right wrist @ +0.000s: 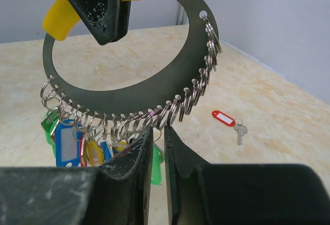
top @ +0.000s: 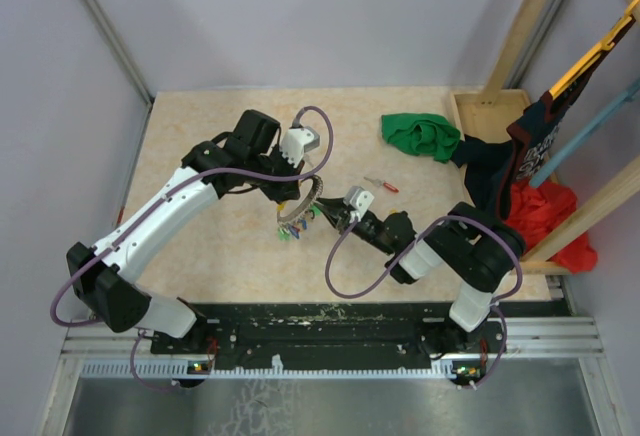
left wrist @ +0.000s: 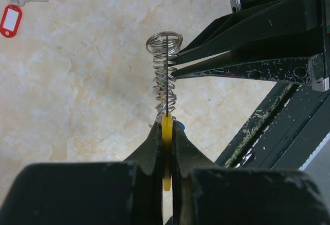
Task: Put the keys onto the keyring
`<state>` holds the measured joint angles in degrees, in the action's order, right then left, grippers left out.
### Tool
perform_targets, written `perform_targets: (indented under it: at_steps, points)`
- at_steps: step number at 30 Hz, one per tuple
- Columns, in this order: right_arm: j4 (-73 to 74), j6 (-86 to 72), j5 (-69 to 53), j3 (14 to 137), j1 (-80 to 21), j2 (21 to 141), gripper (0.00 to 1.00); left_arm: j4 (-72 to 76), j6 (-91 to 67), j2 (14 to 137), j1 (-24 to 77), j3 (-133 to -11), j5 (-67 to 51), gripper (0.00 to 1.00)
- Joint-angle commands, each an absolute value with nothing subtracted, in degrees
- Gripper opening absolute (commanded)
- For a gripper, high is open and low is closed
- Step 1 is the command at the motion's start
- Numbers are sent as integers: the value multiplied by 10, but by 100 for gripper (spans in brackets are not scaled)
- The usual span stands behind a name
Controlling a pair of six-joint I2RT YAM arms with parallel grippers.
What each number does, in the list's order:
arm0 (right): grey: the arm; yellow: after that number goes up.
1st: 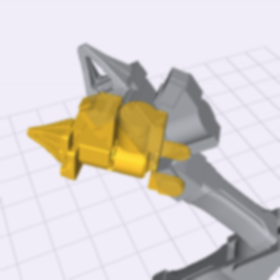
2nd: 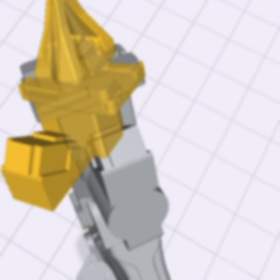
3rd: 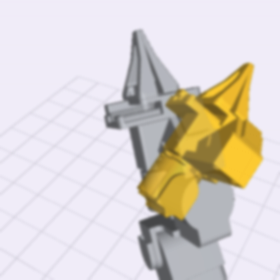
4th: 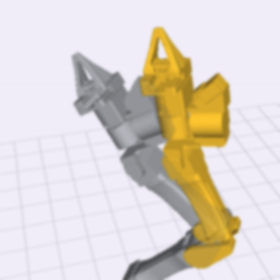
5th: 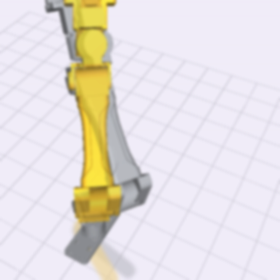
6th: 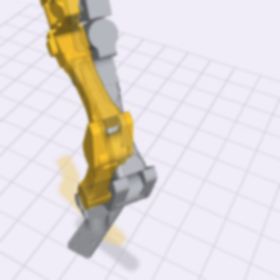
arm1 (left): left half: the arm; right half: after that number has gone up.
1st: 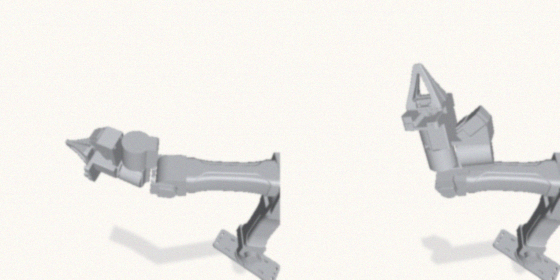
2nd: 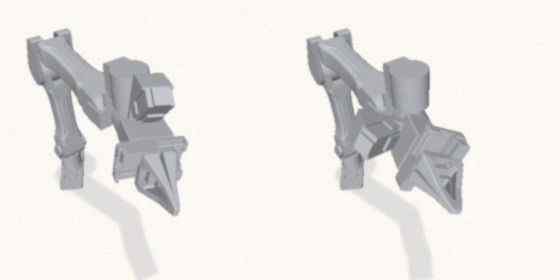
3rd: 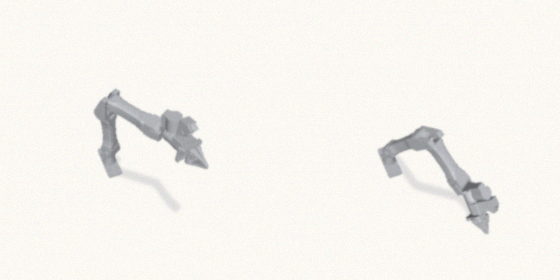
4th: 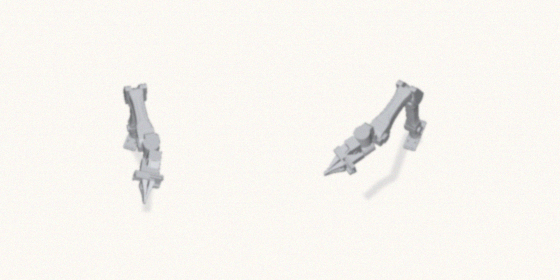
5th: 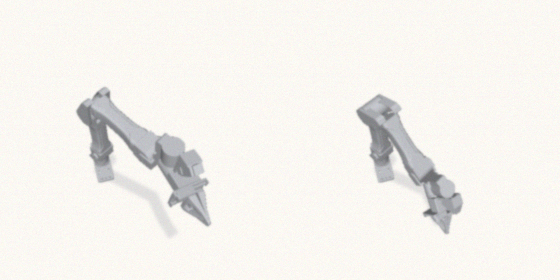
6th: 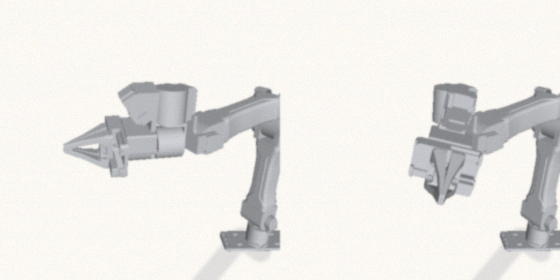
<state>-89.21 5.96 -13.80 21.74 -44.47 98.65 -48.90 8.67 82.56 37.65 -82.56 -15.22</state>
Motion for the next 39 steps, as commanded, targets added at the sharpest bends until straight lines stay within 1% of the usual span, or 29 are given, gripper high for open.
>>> perform_targets:
  at_steps: [1, 6, 9, 16, 21, 25, 32, 34, 39]
  points:
    - [-988, 51, -141, 222, -453, 969, 15, -466, 79, 817, 381, -821, -162, 0]
    - [-988, 51, -124, 223, -456, 968, 17, -466, 78, 816, 381, -818, -162, 0]
    - [-988, 52, -117, 224, -455, 967, 16, -467, 78, 816, 381, -817, -161, 0]
    - [-988, 51, -122, 225, -458, 966, 9, -465, 77, 816, 381, -816, -162, 0]
    - [-988, 52, -120, 222, -458, 965, 0, -463, 62, 815, 381, -815, -150, 0]
    - [-988, 54, -128, 216, -458, 960, 0, -455, 42, 808, 371, -807, -129, 1]
    - [-988, 56, -150, 209, -458, 955, 0, -391, 13, 782, 322, -740, -209, 1]
    - [-987, 57, -155, 209, -458, 953, 0, -366, 2, 773, 310, -712, -230, 3]
    - [-987, 55, -178, 212, -457, 955, 0, -292, -34, 750, 288, -633, -283, 17]
